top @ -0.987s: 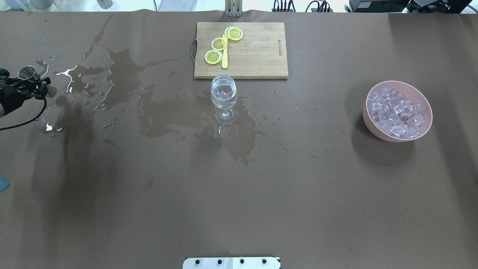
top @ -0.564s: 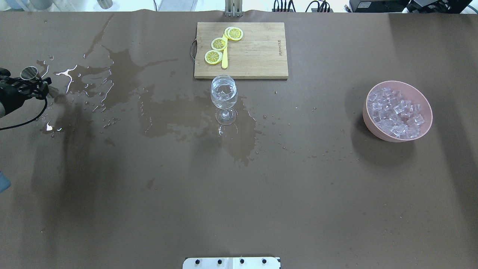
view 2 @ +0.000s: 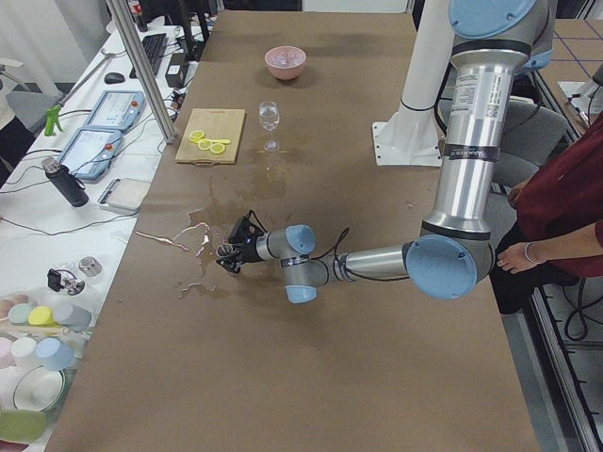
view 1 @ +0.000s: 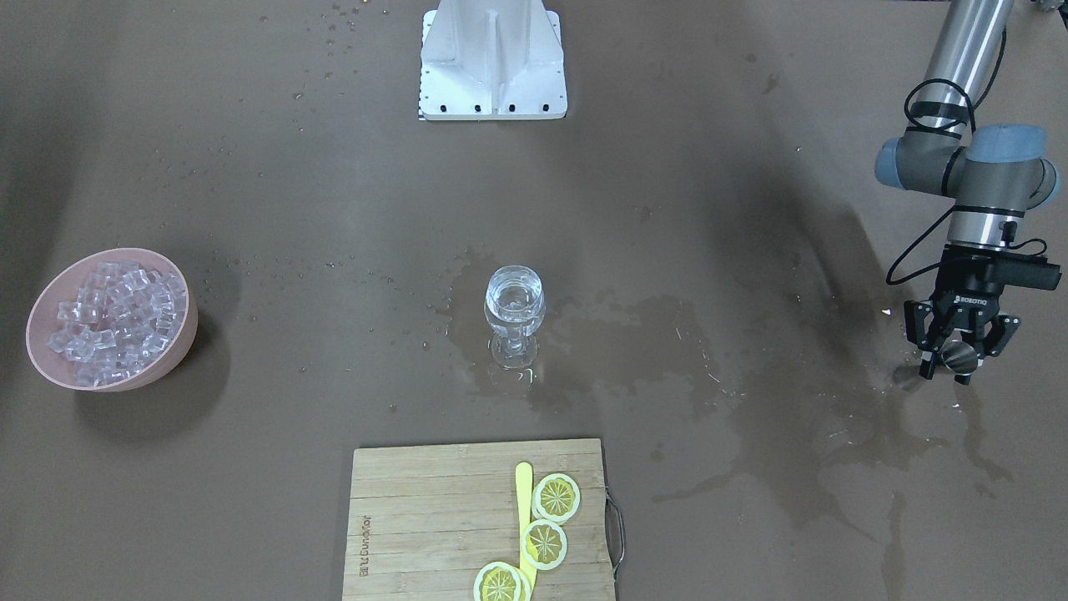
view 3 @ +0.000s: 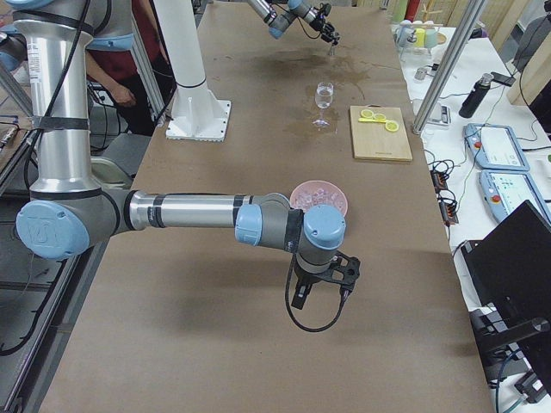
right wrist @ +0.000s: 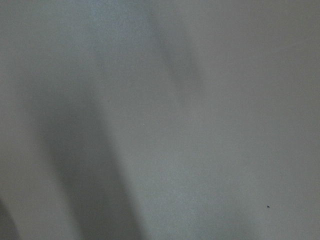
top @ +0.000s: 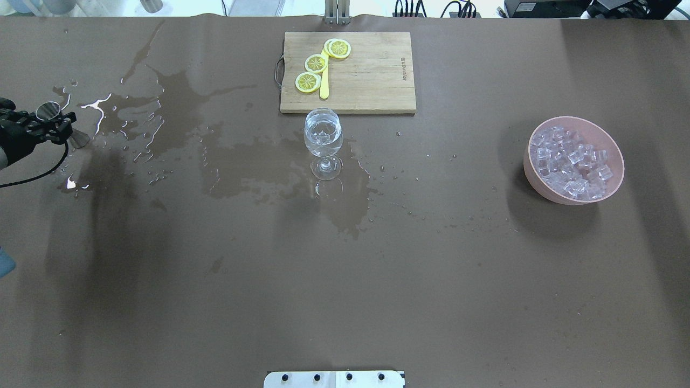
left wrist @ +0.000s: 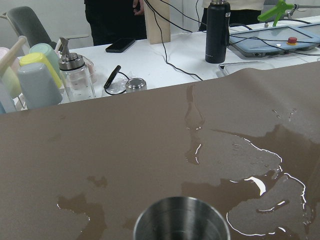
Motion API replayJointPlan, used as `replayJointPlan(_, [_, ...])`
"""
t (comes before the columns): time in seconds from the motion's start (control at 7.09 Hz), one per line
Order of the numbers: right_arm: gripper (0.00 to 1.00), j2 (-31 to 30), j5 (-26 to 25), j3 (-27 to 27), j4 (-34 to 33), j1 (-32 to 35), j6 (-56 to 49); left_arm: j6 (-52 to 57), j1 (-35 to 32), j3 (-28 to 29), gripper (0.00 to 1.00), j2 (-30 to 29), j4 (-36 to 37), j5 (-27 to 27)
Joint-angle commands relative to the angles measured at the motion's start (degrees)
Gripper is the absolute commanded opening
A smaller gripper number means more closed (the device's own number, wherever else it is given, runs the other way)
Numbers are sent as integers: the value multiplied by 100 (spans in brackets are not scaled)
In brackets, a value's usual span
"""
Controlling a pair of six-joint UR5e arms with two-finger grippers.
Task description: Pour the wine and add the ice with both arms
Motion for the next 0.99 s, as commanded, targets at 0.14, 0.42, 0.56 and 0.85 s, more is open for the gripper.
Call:
replayJointPlan(0.14, [100, -15, -15, -17, 108, -9, -413, 11, 0, -46, 98, 9, -9, -6])
replayJointPlan(0.42, [100, -59, -15, -26, 214, -114, -440, 12, -9, -247, 98, 87, 0, -84])
replayJointPlan(0.56, [100, -59, -6, -18, 240, -219, -431, 3, -35, -466, 98, 192, 43, -329])
replayJointPlan(0.85, [100, -59, 12, 0, 310, -282, -431, -6, -611, -1037, 98, 544, 436, -1265])
